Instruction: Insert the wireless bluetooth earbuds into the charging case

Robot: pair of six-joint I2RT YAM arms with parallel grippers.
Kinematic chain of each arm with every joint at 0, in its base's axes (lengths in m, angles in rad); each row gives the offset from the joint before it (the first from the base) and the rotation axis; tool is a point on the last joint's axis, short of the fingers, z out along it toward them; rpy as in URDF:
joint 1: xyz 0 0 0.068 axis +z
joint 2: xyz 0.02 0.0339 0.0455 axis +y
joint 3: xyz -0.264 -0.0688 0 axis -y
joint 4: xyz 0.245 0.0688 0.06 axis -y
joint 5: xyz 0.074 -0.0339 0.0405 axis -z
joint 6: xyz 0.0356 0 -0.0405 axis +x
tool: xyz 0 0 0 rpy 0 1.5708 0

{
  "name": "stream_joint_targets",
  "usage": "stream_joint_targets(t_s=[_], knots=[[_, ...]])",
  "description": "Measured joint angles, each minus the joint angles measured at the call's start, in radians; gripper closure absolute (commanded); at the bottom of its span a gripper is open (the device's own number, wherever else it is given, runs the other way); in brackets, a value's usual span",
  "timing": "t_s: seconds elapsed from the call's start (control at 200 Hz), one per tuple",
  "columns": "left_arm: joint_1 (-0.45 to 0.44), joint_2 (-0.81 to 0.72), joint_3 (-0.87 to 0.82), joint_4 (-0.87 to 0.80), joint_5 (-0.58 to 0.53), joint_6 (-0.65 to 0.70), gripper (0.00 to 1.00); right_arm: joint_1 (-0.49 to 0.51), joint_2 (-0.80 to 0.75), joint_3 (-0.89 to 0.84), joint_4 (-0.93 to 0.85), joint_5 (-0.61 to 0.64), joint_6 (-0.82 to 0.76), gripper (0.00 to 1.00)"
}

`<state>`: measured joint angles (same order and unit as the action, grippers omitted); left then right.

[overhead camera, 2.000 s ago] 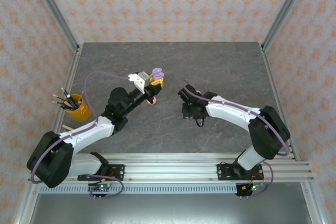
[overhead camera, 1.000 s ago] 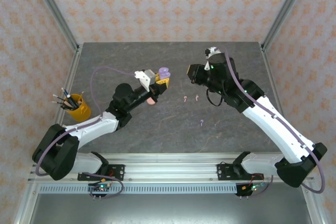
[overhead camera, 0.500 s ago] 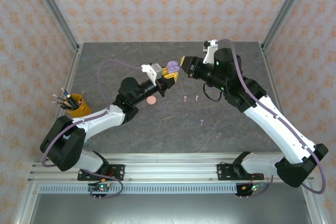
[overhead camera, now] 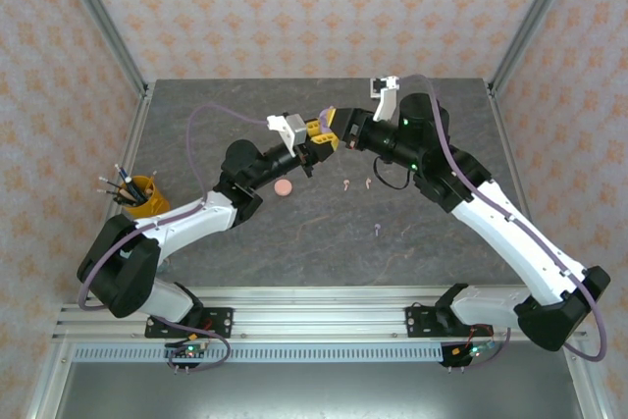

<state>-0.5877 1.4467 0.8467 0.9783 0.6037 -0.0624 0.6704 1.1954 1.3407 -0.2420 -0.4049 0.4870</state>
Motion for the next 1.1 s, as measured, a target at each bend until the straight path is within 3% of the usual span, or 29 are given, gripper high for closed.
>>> stream_joint_targets(t_s=[1.101], knots=[[-0.002, 0.0, 0.019, -0.001, 0.014, 0.01, 1.0, 0.0, -0.041, -0.054, 0.019, -0.01, 0.01, 0.8]])
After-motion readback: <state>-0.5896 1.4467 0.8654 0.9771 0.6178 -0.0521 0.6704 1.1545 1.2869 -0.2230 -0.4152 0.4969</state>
